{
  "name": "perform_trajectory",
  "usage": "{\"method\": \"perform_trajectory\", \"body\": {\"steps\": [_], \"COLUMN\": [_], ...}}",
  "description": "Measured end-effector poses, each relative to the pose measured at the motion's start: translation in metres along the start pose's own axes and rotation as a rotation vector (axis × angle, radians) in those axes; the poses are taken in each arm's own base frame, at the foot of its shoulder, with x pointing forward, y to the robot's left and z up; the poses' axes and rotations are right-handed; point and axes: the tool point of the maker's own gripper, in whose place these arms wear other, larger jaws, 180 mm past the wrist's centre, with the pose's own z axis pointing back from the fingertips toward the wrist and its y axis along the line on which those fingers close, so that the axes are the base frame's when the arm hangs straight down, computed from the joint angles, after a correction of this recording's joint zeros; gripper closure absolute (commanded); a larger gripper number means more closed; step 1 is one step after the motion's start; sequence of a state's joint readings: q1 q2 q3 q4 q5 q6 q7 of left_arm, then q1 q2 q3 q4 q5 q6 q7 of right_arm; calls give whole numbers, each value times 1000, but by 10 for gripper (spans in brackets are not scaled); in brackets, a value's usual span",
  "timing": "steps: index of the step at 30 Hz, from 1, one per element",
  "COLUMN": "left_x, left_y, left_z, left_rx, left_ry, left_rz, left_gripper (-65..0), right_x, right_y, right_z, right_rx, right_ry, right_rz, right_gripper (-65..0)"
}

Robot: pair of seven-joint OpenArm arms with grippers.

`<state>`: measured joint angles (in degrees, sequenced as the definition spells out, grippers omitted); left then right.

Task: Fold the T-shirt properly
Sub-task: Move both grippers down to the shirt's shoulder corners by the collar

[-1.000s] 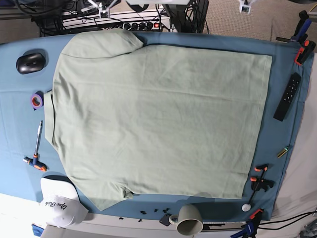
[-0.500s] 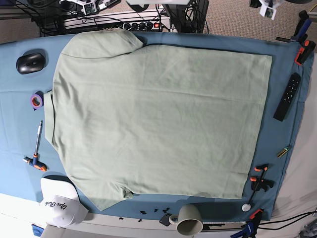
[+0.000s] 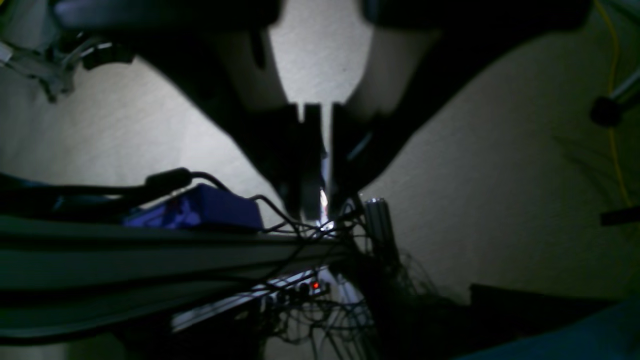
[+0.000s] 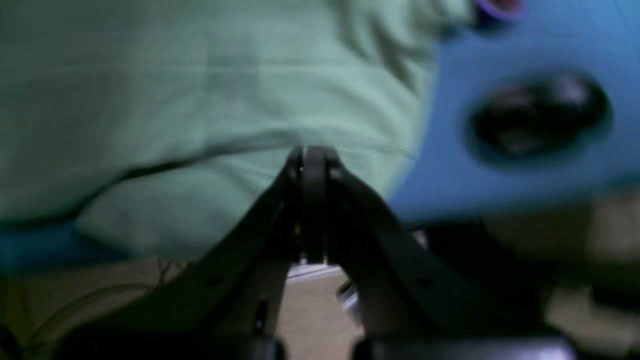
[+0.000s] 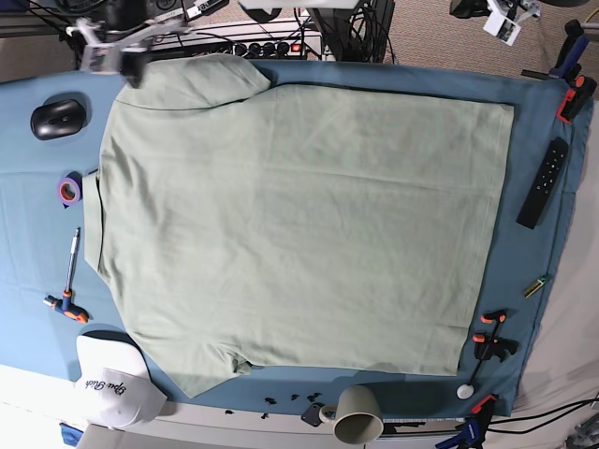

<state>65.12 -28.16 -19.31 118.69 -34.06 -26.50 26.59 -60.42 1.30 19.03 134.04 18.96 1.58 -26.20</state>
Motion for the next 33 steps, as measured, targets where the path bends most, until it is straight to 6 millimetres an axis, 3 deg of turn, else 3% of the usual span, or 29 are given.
{"method": "perform_trajectory", "body": {"steps": [3,6,12,17,22,33], "left_x": [9,20,38,41,38,34], "left_y": [6,14,22,23,25,28], "left_z": [-3,-6,-10,-11,-11,-11], "left_rx": [2,10,18,20,34,56], "left_ry": [-17,-36,-75,-81,-67,-46], "left_rz": [-29,-59,-94,-98,-118,-149], "left_gripper": [-41,-41,-42,-42,-41,-41], "right_x": [13,18,-5,-20,-10,-26], "right_y": [-30,-43,-66,-53,-35,-26], "right_z": [0,1,-18,-38,-30,-28], "right_rx": [-73,-50,19,274,501,465], "right_ry": [-42,-71,-78,-36,-64,-77], "right_rz": [-175,-309,-547,-678,-708,-654], "right_gripper": [0,0,0,0,0,0]}}
